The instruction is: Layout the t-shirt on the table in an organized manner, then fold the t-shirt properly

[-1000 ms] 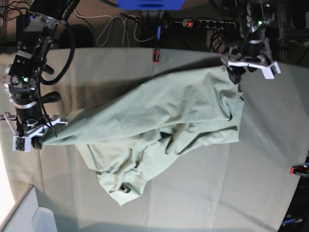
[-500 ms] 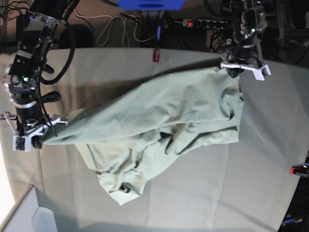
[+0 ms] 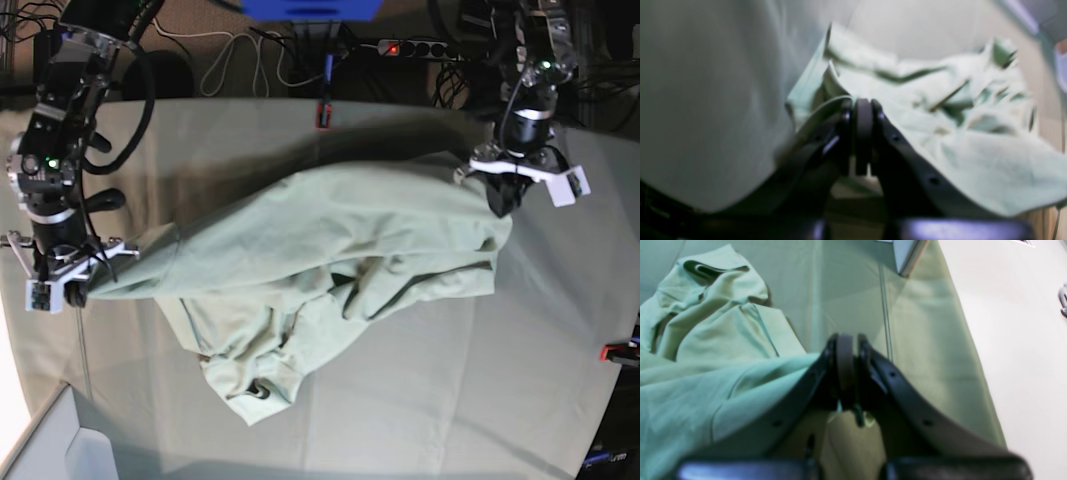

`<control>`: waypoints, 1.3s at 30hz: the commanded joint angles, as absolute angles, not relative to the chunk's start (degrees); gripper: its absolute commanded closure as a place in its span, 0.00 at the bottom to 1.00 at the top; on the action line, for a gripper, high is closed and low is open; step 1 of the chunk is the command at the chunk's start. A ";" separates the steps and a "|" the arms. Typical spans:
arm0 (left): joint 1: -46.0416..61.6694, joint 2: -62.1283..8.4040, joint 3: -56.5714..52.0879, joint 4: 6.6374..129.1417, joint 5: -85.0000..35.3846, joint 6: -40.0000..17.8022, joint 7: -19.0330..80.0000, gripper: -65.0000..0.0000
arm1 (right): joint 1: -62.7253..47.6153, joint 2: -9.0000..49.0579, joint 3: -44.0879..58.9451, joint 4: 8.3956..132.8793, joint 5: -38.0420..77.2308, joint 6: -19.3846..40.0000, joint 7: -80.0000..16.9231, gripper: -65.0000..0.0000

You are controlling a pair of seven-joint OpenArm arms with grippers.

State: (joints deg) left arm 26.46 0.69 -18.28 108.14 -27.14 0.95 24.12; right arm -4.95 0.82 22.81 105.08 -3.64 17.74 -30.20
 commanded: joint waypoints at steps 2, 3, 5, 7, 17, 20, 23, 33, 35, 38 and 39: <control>21.14 0.31 -18.51 107.65 -27.21 0.75 23.43 1.00 | -4.18 1.27 22.90 106.33 -3.12 18.33 -28.53 1.00; 19.38 0.31 -18.51 106.24 -27.21 0.75 24.57 1.00 | -4.18 1.27 22.81 106.33 -3.12 18.33 -28.53 1.00; 13.85 0.31 -18.59 102.81 -27.21 0.75 27.82 1.00 | -4.18 1.27 22.81 106.33 -3.12 18.33 -28.53 1.00; 8.75 0.31 -18.59 98.15 -27.21 0.75 30.73 1.00 | -4.26 1.27 22.81 106.33 -3.12 18.33 -28.53 1.00; -8.66 0.31 -18.59 74.95 -27.21 0.75 32.13 0.99 | -4.44 1.19 22.81 106.42 -3.12 18.33 -28.53 1.00; -9.98 0.31 -18.59 71.87 -27.30 0.75 32.40 0.91 | -4.44 1.19 22.81 106.86 -3.12 18.33 -28.53 1.00; -9.36 0.48 -18.68 72.40 -27.65 0.75 32.13 0.70 | -4.44 1.19 22.81 107.21 -3.12 18.33 -28.62 1.00; -0.92 1.36 -18.68 80.48 -35.30 0.22 31.96 0.54 | -4.44 1.10 22.81 107.21 -3.12 18.33 -28.62 1.00; -0.92 1.27 -18.68 76.97 -36.88 0.22 31.96 0.54 | -4.35 1.10 22.81 107.12 -3.12 18.33 -28.62 1.00; -0.57 1.63 -18.59 74.86 -38.55 0.22 31.96 0.54 | -4.35 1.10 22.81 107.12 -3.12 18.33 -28.62 1.00; 0.13 1.63 -18.68 75.03 -38.90 0.22 31.96 0.54 | -4.35 1.10 22.81 107.12 -3.12 18.33 -28.62 1.00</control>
State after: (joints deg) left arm 0.91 1.67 -18.65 73.89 -38.13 1.02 32.73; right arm -5.13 0.78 22.74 106.02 -3.62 17.76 -30.39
